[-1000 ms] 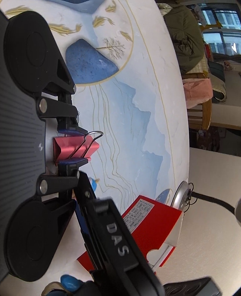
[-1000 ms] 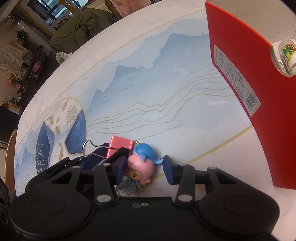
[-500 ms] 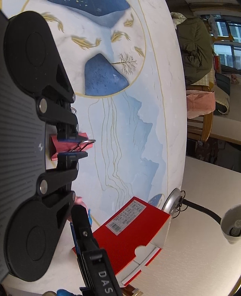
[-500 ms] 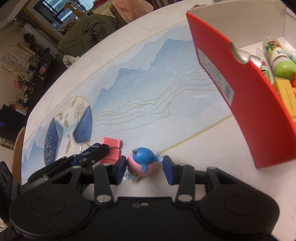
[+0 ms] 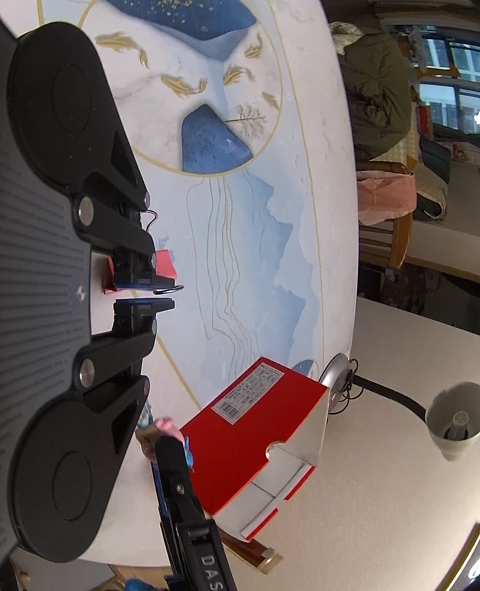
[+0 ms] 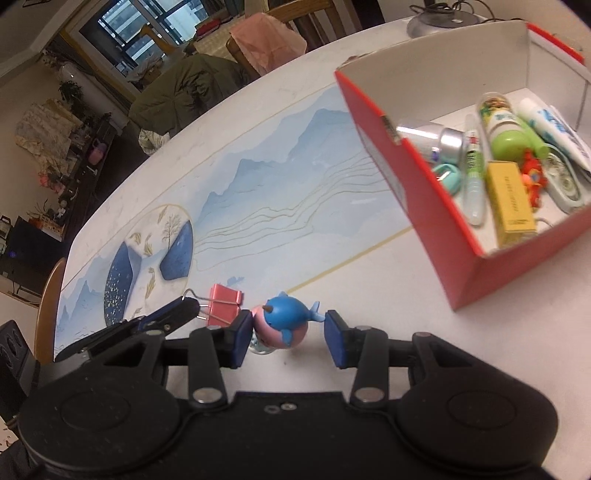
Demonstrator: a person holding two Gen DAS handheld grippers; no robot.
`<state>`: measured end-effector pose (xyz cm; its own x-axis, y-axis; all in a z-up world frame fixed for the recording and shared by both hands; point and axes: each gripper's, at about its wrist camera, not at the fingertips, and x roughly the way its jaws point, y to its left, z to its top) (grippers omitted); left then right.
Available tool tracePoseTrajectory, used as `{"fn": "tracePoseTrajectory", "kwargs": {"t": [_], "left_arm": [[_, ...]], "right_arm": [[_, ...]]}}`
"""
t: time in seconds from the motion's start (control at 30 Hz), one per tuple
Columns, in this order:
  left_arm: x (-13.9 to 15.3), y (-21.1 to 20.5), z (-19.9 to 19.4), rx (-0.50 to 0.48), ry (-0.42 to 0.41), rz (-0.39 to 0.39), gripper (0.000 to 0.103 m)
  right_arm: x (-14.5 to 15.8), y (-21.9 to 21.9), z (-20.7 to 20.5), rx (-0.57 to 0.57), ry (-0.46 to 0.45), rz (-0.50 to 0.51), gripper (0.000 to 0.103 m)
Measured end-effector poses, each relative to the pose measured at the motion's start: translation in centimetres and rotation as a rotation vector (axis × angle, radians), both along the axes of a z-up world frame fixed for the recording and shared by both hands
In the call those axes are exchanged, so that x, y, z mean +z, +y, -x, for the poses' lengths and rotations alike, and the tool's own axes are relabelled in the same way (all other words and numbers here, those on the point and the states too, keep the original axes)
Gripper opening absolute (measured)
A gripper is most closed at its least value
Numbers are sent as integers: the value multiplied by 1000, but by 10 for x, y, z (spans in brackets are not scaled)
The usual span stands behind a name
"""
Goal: Organize rigid objects
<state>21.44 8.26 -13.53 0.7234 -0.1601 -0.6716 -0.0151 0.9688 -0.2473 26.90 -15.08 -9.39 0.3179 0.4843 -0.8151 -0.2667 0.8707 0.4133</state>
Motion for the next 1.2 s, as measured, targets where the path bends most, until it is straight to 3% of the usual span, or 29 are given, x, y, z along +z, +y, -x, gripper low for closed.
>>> {"fn": "tracePoseTrajectory", "kwargs": {"t": [0.4, 0.57, 0.93, 1.0, 1.1, 1.13, 1.2], "left_arm": [[-23, 9, 11, 29, 111, 21, 4], [-32, -4, 10, 19, 122, -35, 4], [-28, 5, 14, 9, 142, -18, 9], [-29, 5, 13, 4, 138, -13, 15], [-30, 1, 10, -19, 126, -41, 45], [-30, 0, 9, -25, 114, -54, 60], [-29, -2, 7, -26, 96, -78, 66]], "right_arm": [[1, -29, 16, -20, 14, -31, 41], [4, -32, 20, -18, 4, -30, 41], [3, -41, 26, -17, 14, -35, 41], [2, -42, 26, -13, 14, -36, 41], [2, -44, 27, -6, 17, -34, 41], [2, -44, 27, -5, 17, -34, 41], [2, -45, 28, -4, 17, -33, 41]]}}
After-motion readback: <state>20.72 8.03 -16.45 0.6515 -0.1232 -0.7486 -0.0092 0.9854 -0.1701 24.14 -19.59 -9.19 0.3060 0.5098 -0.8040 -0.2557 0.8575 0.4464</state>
